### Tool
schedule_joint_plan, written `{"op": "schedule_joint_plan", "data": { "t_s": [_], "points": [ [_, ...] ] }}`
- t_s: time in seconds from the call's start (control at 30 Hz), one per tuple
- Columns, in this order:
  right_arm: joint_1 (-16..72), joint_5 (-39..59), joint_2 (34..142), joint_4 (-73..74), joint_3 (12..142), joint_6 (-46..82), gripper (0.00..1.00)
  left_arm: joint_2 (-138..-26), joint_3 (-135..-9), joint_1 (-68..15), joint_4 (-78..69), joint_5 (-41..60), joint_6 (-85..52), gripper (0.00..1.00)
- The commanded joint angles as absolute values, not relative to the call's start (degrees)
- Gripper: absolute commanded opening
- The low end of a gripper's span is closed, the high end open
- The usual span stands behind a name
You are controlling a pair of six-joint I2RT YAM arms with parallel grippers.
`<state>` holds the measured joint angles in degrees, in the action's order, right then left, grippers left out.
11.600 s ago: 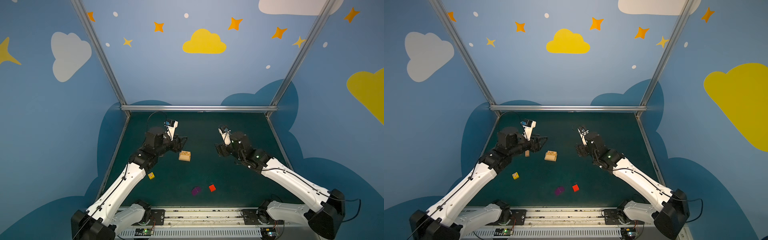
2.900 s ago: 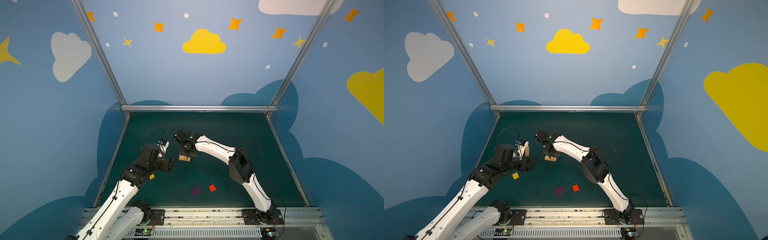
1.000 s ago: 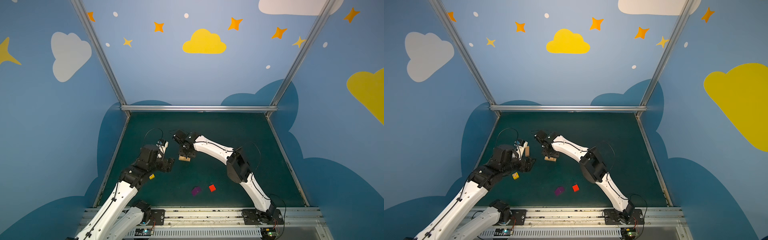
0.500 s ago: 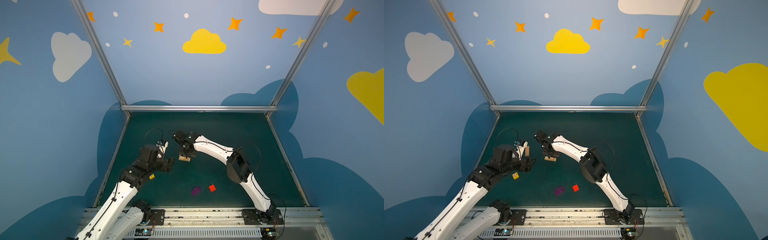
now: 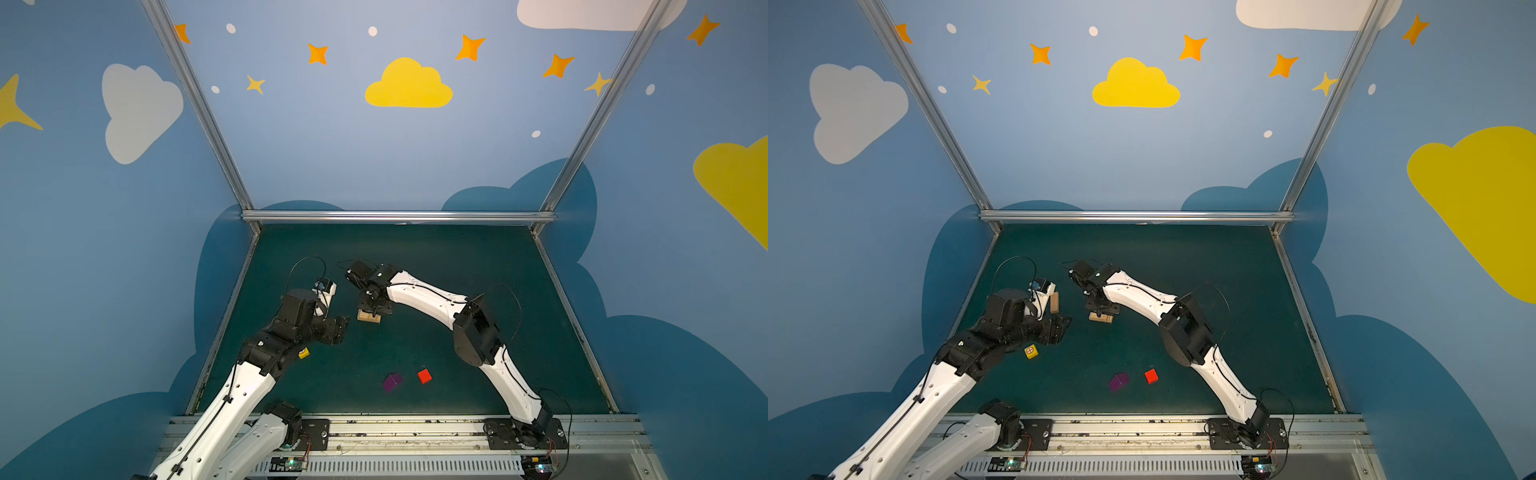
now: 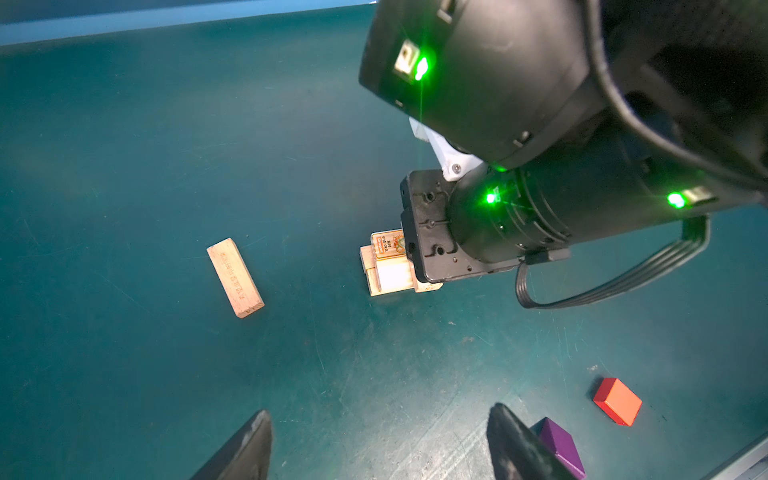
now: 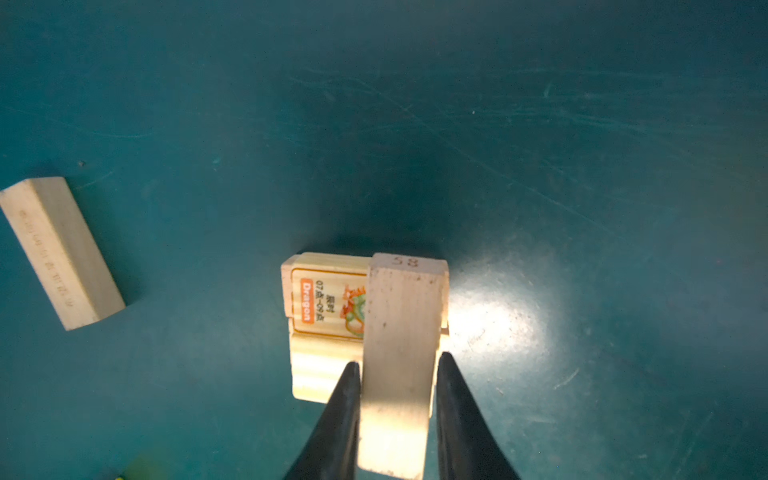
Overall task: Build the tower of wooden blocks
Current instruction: 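Hold the block marked 58 against the stack's side with the right gripper, then open the right gripper to release the block marked 58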
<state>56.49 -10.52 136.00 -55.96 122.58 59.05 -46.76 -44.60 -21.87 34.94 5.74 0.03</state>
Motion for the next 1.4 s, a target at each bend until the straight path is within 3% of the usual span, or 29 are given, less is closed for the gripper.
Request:
{"op": "schedule_joint_plan", "data": {
  "t_s": [0.0, 0.23, 0.4, 0.7, 0.83, 0.93, 1.37],
  "points": [
    [57.0, -11.6, 136.7, -57.6, 124.4, 58.4, 0.26, -46.5, -44.1, -21.8, 34.5, 5.4, 0.3, 0.81],
    [57.0, -11.7, 136.5, -57.7, 124.4, 58.5, 0.26, -46.5, -44.1, -21.8, 34.5, 5.3, 0.3, 0.81],
    [57.0, -11.3, 136.5, -57.5, 124.3, 58.5, 0.31, -46.4, -44.1, -21.8, 34.5, 5.2, 0.4, 0.81],
    [57.0, -11.6, 135.4, -57.2, 124.4, 58.1, 0.45, -46.1, -44.1, -21.8, 34.6, 3.6, 0.5, 0.81],
    [57.0, -12.2, 134.4, -57.3, 125.0, 57.5, 0.60, -45.4, -44.1, -21.7, 34.5, 1.7, 0.7, 0.81],
    [57.0, -12.5, 133.6, -57.4, 125.0, 57.2, 0.66, -44.7, -43.9, -21.7, 34.4, 0.0, 0.8, 0.81],
    [56.8, -10.6, 131.4, -54.6, 122.7, 54.7, 0.56, -44.1, -43.5, -21.2, 33.8, -3.3, 0.5, 0.81]
  ]
}}
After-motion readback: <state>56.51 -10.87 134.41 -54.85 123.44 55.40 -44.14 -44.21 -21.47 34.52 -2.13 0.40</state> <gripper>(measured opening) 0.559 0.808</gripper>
